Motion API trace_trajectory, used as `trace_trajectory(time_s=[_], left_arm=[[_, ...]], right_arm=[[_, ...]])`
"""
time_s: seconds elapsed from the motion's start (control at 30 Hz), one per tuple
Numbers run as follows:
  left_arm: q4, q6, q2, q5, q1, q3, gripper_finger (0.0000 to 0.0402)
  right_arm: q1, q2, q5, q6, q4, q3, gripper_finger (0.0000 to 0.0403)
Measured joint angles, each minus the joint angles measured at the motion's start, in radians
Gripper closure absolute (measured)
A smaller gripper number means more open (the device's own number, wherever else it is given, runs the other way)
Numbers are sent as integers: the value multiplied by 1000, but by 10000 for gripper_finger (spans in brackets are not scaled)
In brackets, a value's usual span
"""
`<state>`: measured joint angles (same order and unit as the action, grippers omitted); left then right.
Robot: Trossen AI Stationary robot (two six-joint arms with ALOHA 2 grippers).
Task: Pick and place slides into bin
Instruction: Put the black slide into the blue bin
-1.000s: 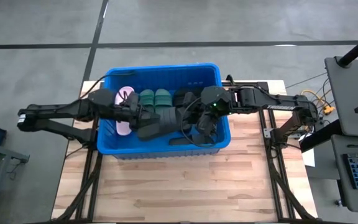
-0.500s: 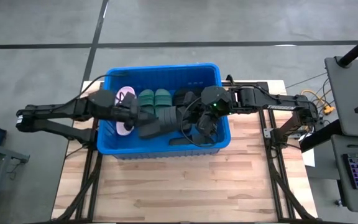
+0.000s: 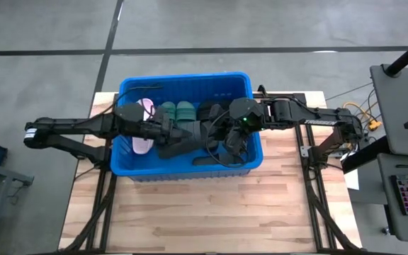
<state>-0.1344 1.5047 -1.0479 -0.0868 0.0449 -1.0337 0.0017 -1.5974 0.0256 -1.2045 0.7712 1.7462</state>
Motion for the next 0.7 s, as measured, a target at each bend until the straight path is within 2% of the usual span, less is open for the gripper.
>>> trace_trajectory(time_s=[0.1, 0.3, 0.4, 0.57, 0.7], left_arm=[[23, 0, -17, -34, 4, -5, 254], [22, -23, -18, -36, 6, -7, 262], [20, -29, -19, -39, 6, -7, 293], [23, -140, -15, -40, 8, -7, 381], [23, -176, -8, -52, 27, -7, 395]], right_arm=[[0, 0, 0, 0, 0, 0, 373], [1, 0, 0, 0, 0, 0, 373], [1, 1, 0, 0, 1, 0, 373], [1, 2, 0, 0, -1, 0, 373], [1, 2, 0, 1, -6, 0, 368]])
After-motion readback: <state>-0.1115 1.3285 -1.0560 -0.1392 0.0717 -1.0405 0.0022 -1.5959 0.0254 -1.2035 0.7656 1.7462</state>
